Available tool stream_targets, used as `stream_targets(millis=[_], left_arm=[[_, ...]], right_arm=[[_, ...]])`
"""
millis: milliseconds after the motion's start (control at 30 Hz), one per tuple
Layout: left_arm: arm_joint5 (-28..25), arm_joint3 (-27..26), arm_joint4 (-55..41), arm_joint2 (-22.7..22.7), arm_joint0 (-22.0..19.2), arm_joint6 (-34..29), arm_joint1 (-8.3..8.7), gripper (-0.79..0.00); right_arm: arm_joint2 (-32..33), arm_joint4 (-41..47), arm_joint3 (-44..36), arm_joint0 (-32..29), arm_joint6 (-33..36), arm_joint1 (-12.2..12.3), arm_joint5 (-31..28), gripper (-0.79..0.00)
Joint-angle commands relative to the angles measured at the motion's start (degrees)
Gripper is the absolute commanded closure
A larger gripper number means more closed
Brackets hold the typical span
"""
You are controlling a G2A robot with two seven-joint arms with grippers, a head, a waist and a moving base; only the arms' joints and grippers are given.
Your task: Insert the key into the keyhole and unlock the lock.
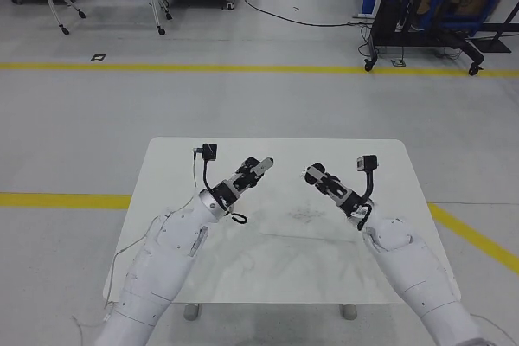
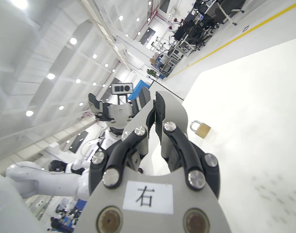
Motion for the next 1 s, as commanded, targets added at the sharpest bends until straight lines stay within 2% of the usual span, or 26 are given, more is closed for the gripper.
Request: stream_targets(millis=[0,33,100,167,200,467,967], left_arm=[[-0.07,1.38,-2.10,0.52,-1.08,-3.20,-0.01,-0.785],[-0.02,1.81,-2.50,0.87,-1.50,-4.39,-0.03,-0.776],[0.06,2.52,-2.26,1.57,-2.18,-5.98,-0.05,-0.677],[-0.07,2.88,-2.35,2.22,-2.53,-6.32,-0.16,-0.400],[-0.14,3.07,-2.16,2.51,-2.74,-6.42,-0.20,-0.376],[0.76,3.76,6.18,4.65,-4.72,-6.67,-0.14,-0.292],[2.12,3.69,9.12,5.80,-5.30,-7.05,0.02,-0.194]], right_arm=[[-0.91,5.63,0.63,0.82,3.17,-0.37,-0.15,0.000],[-1.17,7.26,1.10,1.29,4.79,-0.47,-0.22,0.000],[-1.73,9.97,1.81,2.03,7.67,-0.69,-0.53,0.000],[-2.16,11.32,2.77,2.73,9.60,-0.88,-0.81,0.000],[-2.44,11.91,3.19,3.03,10.38,-1.00,-0.91,0.000],[-5.08,13.69,6.50,4.70,13.86,-2.07,-0.90,0.000],[-4.56,15.25,8.90,5.61,15.04,-2.74,-1.80,0.000]])
